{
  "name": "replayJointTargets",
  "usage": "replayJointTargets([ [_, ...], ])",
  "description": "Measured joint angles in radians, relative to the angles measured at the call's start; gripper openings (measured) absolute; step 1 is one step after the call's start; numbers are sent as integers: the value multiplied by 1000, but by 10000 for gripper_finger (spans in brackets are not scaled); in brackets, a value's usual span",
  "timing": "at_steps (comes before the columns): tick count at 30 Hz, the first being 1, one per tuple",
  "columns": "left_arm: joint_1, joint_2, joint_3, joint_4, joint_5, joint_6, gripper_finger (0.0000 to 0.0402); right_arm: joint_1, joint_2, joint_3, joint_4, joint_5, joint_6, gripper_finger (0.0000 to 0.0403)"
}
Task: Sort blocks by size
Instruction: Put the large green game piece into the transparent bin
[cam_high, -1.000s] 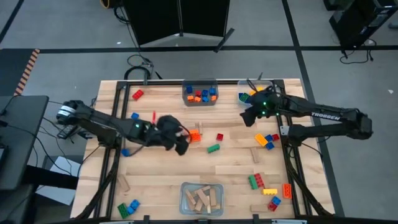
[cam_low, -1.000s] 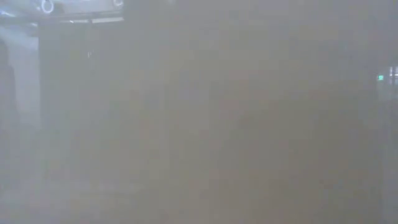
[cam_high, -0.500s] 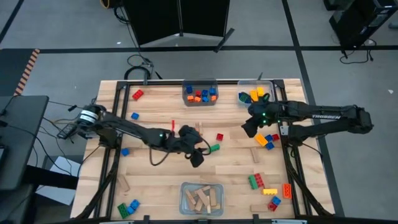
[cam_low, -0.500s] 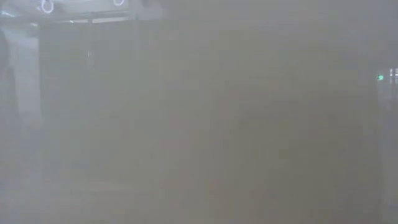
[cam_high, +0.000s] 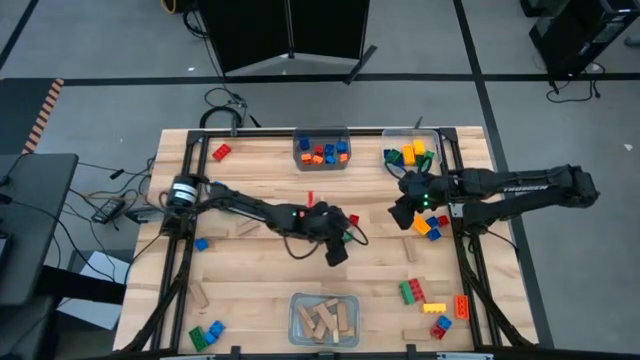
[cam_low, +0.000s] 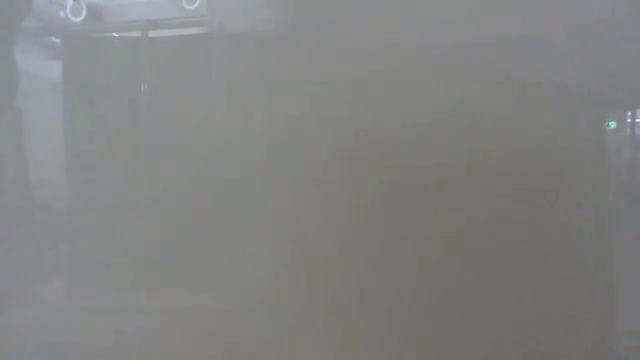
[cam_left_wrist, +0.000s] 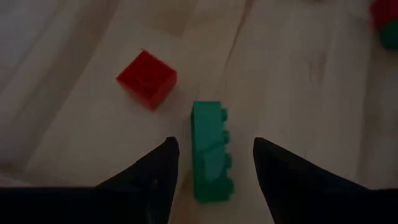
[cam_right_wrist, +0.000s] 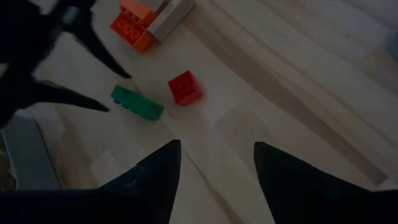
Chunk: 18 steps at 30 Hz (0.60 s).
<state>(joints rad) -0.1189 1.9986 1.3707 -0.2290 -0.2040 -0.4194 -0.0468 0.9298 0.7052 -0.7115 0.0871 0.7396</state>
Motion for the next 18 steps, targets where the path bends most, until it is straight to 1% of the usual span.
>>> replayJointTargets([
  [4, 10, 52, 31, 9, 45, 22, 214, 30, 0, 0, 1, 29, 9, 217],
  [7, 8, 74, 35, -2, 52, 26, 213, 48, 0, 0, 1, 48, 21, 217],
  [13, 8, 71, 35, -79, 41, 51, 213, 70, 0, 0, 1, 72, 28, 217],
  [18, 7, 81, 35, -74, 42, 92, 213, 74, 0, 0, 2, 80, 29, 217],
])
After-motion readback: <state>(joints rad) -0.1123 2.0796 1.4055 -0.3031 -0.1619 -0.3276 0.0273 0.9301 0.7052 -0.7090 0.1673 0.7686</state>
